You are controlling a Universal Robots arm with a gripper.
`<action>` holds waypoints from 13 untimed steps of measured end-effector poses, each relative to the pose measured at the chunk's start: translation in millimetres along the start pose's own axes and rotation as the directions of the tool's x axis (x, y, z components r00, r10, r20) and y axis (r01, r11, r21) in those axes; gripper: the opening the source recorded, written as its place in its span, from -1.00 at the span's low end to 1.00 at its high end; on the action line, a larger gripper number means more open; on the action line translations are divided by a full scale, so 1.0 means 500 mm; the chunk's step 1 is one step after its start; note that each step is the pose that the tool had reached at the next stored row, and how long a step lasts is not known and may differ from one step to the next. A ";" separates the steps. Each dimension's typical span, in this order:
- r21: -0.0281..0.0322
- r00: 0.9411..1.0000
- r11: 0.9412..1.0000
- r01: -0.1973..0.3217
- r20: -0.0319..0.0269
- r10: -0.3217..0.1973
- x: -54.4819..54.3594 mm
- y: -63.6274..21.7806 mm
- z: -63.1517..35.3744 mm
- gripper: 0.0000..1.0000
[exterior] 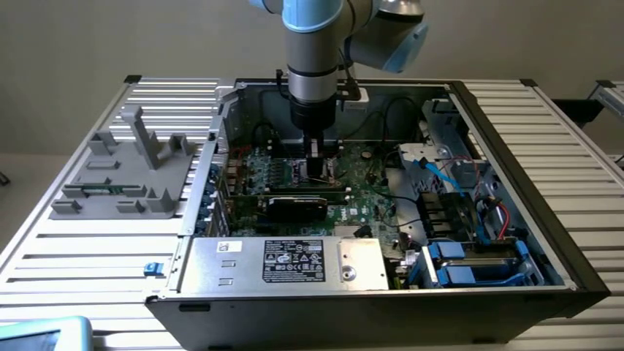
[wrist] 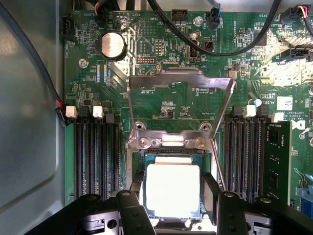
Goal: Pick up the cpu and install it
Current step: 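Place the cpu into insertion slot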
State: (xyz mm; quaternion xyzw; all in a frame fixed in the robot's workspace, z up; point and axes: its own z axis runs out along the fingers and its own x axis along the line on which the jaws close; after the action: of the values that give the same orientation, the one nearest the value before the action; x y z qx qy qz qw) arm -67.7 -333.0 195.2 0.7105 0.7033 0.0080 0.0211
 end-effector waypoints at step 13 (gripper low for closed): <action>0.000 1.000 1.000 -0.001 -0.001 0.001 0.001 0.000 0.001 0.11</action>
State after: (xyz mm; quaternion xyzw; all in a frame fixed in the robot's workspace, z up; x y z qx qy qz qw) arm -67.7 -332.6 194.6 0.7109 0.7029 0.0082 0.0209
